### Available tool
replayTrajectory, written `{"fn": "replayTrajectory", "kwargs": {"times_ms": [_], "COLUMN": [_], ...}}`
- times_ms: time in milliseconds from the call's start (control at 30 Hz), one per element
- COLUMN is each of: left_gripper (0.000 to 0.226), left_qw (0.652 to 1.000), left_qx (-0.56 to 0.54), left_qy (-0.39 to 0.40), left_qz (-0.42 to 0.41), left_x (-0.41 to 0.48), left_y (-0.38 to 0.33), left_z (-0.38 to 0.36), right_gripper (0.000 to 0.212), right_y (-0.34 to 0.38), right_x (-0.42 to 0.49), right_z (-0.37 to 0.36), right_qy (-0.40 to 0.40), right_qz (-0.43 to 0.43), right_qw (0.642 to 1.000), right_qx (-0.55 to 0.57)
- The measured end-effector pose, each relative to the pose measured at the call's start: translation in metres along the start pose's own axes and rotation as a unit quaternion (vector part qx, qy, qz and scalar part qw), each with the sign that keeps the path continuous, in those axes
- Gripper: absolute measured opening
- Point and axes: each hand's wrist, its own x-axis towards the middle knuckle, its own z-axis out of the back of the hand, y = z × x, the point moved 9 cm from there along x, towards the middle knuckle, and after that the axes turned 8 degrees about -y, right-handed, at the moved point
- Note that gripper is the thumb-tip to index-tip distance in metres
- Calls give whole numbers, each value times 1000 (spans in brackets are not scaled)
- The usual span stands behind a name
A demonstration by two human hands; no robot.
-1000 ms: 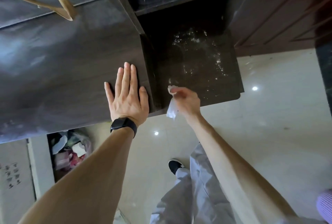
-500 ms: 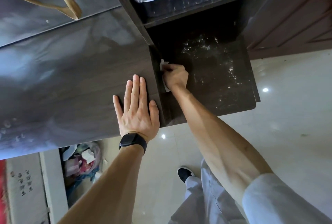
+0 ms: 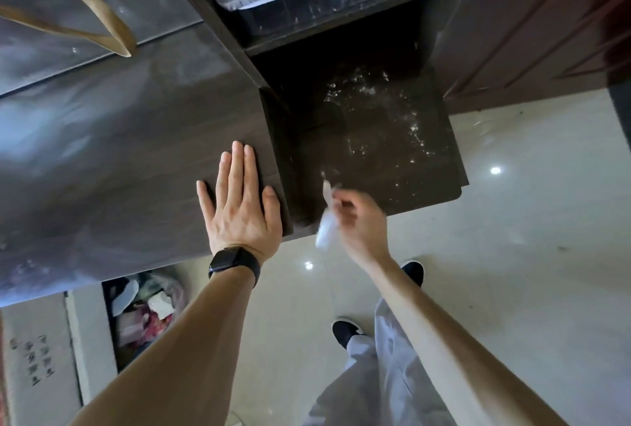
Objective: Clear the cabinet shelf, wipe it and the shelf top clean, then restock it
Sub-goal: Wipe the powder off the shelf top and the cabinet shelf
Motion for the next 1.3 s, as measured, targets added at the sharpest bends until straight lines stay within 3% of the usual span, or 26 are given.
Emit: {"fn": "replayTrajectory", "kwargs": {"times_ms": [133, 267, 400, 600, 733, 800, 933, 1133, 1233, 1300], "left_gripper": [64, 64, 65, 65, 64, 64, 63, 63, 64, 65], "left_qw": [1000, 1000, 1000, 1000, 1000, 1000, 1000, 1000, 1000, 1000], "left_qx": [3, 8, 12, 12, 9, 4, 0, 5, 7, 8], "left_qy": [-6, -4, -5, 7, 4, 2, -2, -2, -1, 0], "left_qz": [-6, -8, -10, -6, -7, -5, -6, -8, -8, -8], "left_x": [-1, 0, 1, 0, 1, 1, 0, 0, 0, 0], "left_y": [-1, -1, 0, 2, 1, 0, -1, -1, -1, 0], "left_z": [-1, -2, -3, -3, -1, 0, 1, 0, -1, -2], "right_gripper": [16, 12, 12, 20, 11, 9, 29, 25, 19, 16], "right_y": [45, 62, 60, 50, 40, 12, -48, -22, 35, 67], "right_x": [82, 133, 143, 126, 42, -10, -72, -11, 42, 75], "right_z": [-41, -89, -99, -107, -62, -38, -9, 8, -14, -40], "right_qy": [-12, 2, -51, 115, 70, 29, 52, -65, -61, -34], "right_qz": [51, 20, 0, 22, 92, 61, -63, -88, 1, 0], "right_qw": [998, 999, 999, 982, 993, 998, 995, 989, 995, 994], "right_qx": [18, 29, -3, -150, -14, 19, 61, 100, 78, 108]}}
